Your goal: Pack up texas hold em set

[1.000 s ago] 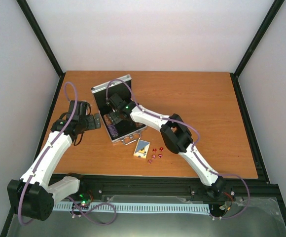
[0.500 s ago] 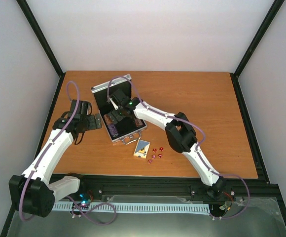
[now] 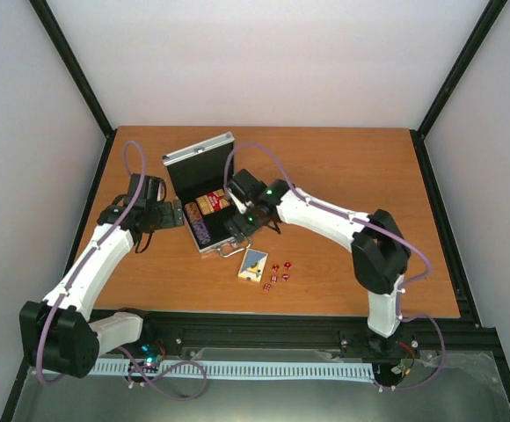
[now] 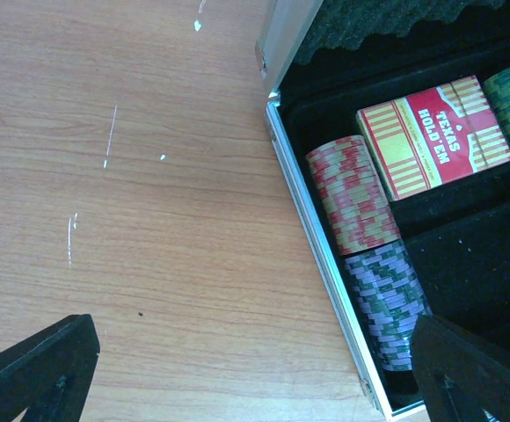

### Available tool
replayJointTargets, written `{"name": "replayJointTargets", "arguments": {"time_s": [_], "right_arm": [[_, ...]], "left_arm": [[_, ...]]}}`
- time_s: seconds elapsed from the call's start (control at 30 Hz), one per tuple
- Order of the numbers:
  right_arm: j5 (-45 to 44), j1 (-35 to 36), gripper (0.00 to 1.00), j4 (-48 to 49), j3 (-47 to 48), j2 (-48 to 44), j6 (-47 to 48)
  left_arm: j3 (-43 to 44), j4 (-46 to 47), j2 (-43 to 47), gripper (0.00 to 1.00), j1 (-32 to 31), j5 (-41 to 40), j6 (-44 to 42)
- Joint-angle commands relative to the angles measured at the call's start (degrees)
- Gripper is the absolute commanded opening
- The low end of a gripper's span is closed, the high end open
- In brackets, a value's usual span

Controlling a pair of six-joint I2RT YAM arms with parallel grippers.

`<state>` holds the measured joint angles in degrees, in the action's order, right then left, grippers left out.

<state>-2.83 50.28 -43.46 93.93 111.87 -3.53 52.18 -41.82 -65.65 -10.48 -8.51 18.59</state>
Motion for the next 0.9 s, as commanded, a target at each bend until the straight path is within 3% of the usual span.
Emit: {"name": "replayJointTargets", "arguments": {"time_s": [0.0, 0.2, 0.53, 0.87], "right_arm": [[-0.8, 0.3, 1.00, -8.2, -8.4, -6.9, -8.4], [3.5, 0.8, 1.00, -7.4, -14.3, -9.3, -21.5], [2.1, 2.6, 1.00, -7.3, -8.7, 0.2, -44.9], [-0.5, 4.4, 1.00, -12.5, -2.7, 6.4, -54.1]], "left_arm": [[3.0, 2.2, -1.3, 1.00, 0.5, 0.0, -2.8], [5.9, 0.3, -4.3, 1.00, 0.5, 2.3, -6.0], [5.3, 2.5, -5.2, 1.00, 0.5, 7.5, -10.8], [4.5, 6.6, -6.5, 1.00, 0.5, 13.1, -10.1]]}}
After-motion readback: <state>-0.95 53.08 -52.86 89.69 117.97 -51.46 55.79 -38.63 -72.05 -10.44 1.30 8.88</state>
